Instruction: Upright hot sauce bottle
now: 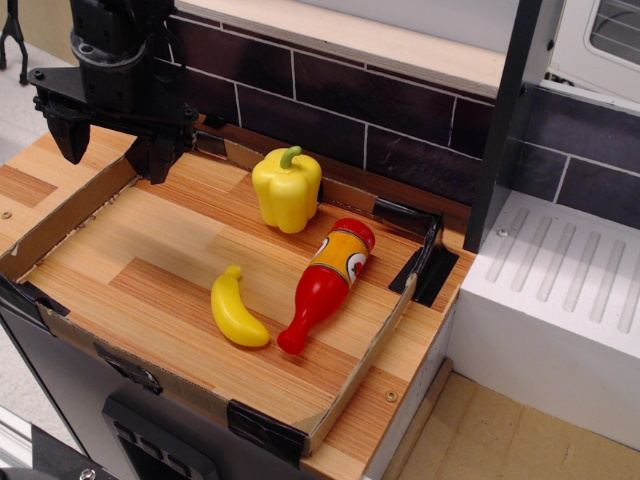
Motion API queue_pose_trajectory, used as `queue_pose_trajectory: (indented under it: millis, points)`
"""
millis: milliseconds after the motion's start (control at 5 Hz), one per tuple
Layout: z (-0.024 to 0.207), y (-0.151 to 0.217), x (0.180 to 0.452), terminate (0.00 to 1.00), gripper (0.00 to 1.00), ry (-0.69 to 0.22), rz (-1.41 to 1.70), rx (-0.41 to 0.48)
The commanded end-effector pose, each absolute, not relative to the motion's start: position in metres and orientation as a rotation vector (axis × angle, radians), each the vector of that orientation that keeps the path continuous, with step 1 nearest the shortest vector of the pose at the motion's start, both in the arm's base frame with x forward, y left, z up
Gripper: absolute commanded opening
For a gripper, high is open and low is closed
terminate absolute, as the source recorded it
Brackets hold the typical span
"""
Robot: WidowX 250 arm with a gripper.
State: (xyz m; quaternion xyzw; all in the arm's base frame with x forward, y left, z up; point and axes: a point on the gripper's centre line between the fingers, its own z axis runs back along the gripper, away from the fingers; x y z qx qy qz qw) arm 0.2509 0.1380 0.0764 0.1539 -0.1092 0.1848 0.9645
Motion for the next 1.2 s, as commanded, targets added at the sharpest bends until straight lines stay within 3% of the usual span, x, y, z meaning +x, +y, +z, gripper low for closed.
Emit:
queue_pose_trajectory:
  millis: [0, 200, 600, 1000]
  points:
    - [0.076, 0.138, 0.251, 0.0, 1.0, -0.221, 0.374, 0.311]
    - [0.089, 0.109, 0.243, 0.0, 1.0, -0.179, 0.347, 0.179]
    - [0.107, 0.051, 0.228, 0.0, 1.0, -0.17, 0.215, 0.04]
    - [0.083, 0.002, 0.222, 0.0, 1.0, -0.183, 0.104, 0.034]
